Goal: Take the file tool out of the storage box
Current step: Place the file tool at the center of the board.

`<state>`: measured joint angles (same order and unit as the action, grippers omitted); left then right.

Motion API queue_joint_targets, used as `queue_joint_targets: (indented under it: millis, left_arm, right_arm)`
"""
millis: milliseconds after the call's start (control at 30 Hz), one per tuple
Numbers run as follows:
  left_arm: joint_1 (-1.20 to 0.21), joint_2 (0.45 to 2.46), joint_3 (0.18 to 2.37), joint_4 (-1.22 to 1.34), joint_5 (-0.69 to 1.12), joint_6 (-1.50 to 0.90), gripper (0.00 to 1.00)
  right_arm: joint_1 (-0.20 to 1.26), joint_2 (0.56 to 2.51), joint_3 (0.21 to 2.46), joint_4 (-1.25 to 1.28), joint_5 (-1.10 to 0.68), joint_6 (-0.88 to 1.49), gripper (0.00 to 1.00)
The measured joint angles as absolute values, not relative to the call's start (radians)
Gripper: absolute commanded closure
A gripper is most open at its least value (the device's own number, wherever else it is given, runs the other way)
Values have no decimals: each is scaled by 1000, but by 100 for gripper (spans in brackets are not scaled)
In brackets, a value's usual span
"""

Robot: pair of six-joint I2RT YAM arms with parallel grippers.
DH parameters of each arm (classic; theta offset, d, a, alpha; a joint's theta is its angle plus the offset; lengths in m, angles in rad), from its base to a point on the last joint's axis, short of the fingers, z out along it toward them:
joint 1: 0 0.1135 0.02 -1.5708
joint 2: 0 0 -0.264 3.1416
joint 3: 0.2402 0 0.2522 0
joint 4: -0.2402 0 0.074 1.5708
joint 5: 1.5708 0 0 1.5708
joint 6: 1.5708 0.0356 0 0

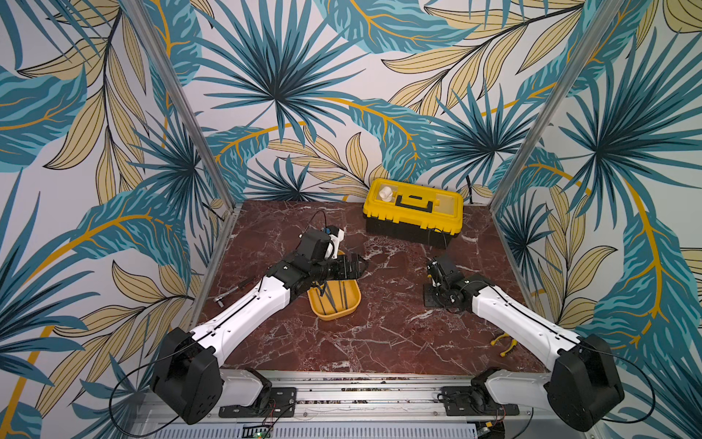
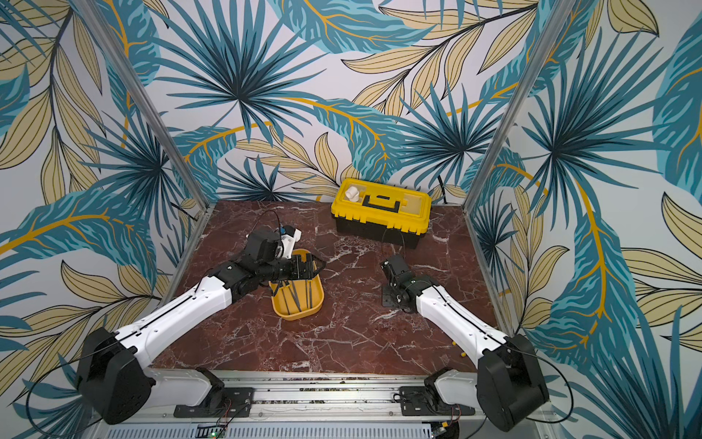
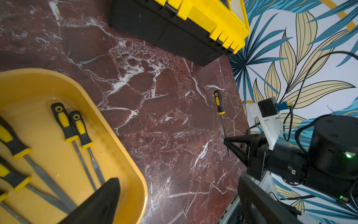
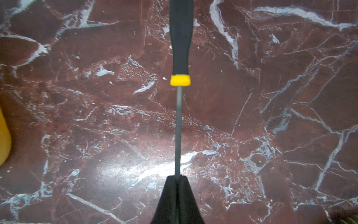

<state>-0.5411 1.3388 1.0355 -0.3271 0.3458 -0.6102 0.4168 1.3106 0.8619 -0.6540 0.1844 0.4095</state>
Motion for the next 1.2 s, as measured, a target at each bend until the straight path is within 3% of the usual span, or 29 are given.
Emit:
queue_joint_targets:
  millis: [500,1200]
  left_arm:
    - [-541,1322,989,-310,382,-591,0]
    - [-542,1320,969,-308,386,-592,0]
  right_arm:
    - [366,1539,911,-631,125,350,100]
    - [335,1641,973,-633,81,321,97]
